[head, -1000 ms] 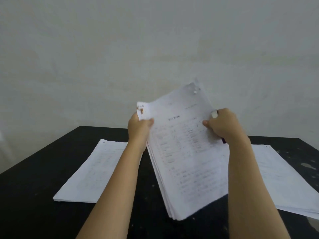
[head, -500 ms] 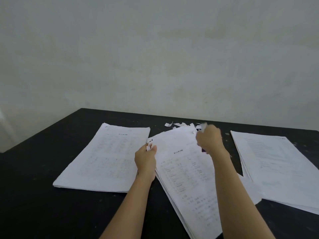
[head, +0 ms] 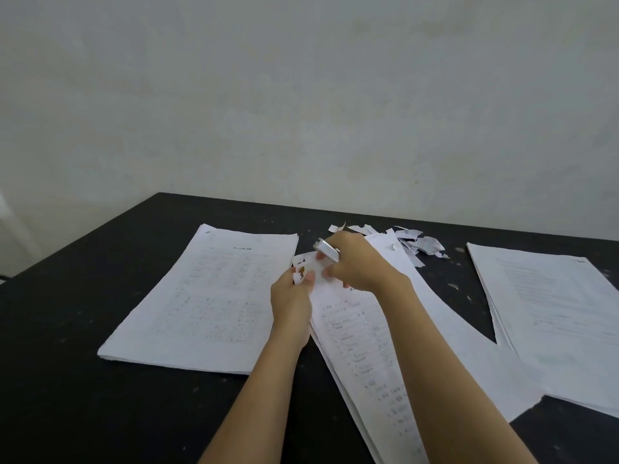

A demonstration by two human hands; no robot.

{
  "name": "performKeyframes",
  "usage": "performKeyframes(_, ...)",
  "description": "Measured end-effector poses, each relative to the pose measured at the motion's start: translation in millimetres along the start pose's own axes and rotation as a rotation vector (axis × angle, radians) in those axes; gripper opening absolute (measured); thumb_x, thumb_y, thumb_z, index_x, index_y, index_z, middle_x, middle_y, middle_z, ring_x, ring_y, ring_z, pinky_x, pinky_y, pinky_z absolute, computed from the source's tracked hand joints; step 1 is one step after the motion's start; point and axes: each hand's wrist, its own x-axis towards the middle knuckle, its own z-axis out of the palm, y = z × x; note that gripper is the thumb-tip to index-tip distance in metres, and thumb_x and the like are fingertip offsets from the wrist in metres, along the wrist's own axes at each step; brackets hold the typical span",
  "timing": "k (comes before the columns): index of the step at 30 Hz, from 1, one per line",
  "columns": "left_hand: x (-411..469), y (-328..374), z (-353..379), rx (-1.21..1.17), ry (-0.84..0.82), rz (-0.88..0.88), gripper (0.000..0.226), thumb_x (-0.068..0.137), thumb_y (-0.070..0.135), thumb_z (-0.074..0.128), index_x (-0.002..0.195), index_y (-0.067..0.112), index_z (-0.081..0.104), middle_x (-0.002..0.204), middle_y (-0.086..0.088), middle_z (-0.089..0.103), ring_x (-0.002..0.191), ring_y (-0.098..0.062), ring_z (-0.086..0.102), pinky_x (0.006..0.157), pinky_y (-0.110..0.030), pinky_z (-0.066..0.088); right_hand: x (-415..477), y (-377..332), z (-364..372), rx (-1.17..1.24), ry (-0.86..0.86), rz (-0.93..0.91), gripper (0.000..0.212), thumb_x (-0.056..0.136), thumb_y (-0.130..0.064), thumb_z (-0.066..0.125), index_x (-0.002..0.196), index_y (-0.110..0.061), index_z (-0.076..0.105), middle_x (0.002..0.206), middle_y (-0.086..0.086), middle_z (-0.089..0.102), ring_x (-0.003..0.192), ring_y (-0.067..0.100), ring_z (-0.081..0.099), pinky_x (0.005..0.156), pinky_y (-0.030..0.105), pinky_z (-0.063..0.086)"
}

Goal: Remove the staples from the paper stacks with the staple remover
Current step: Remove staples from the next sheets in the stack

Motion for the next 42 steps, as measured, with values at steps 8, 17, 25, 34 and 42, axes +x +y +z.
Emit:
performKeyframes(8, 1, 1, 1, 0.034, -0.064, 0.084, 0.018, 0.093, 0.021, 0.054, 0.108, 0.023, 0.064, 0.099, 0.003, 0.07, 0.09, -0.016, 0.067, 0.071, -0.029, 0.055, 7, 3, -5, -0.07, 0.029, -0.066, 0.009, 0.081, -0.006, 0.062, 0.083, -0.012, 0.056, 0.073, -0.002, 0.052, 0.066, 0.019, 0.05, 0.05, 0.022, 0.036)
performKeyframes(17, 0, 2, 5, 0.05, -0.018, 0.079, 0.011, 0.091, 0.027, 0.057, 0.098, 0.026, 0.065, 0.093, 0.002, 0.07, 0.085, -0.017, 0.068, 0.065, -0.03, 0.054, 12, 2, -10, -0.113, 0.023, -0.11, 0.008, 0.078, -0.005, 0.062, 0.084, -0.01, 0.066, 0.08, 0.007, 0.064, 0.068, 0.023, 0.056, 0.058, 0.029, 0.044)
performKeyframes(25, -2, 4, 10, 0.064, 0.082, 0.136, 0.019, 0.088, 0.023, 0.063, 0.075, 0.036, 0.065, 0.083, 0.008, 0.068, 0.082, -0.016, 0.065, 0.063, -0.028, 0.052, 16, 3, -8, -0.148, -0.041, -0.098, 0.013, 0.076, -0.01, 0.068, 0.068, -0.015, 0.06, 0.063, -0.001, 0.055, 0.056, 0.017, 0.051, 0.05, 0.025, 0.039)
performKeyframes(34, -3, 2, 12, 0.04, 0.169, 0.128, 0.026, 0.091, 0.019, 0.058, 0.068, 0.03, 0.061, 0.084, 0.001, 0.067, 0.084, -0.019, 0.065, 0.068, -0.029, 0.05, 25, -6, 9, 0.681, 0.551, 0.103, 0.044, 0.096, -0.031, 0.046, 0.069, 0.002, 0.054, 0.061, 0.01, 0.067, 0.038, 0.002, 0.052, 0.04, 0.015, 0.039)
performKeyframes(42, -6, 3, 14, 0.013, 0.17, 0.156, 0.015, 0.089, 0.019, 0.061, 0.078, 0.027, 0.068, 0.087, 0.001, 0.07, 0.086, -0.02, 0.066, 0.081, -0.038, 0.055, 32, -9, 28, 0.921, 0.563, 0.149, 0.039, 0.098, -0.042, 0.037, 0.072, -0.015, 0.046, 0.081, 0.033, 0.065, 0.063, 0.029, 0.056, 0.052, 0.031, 0.04)
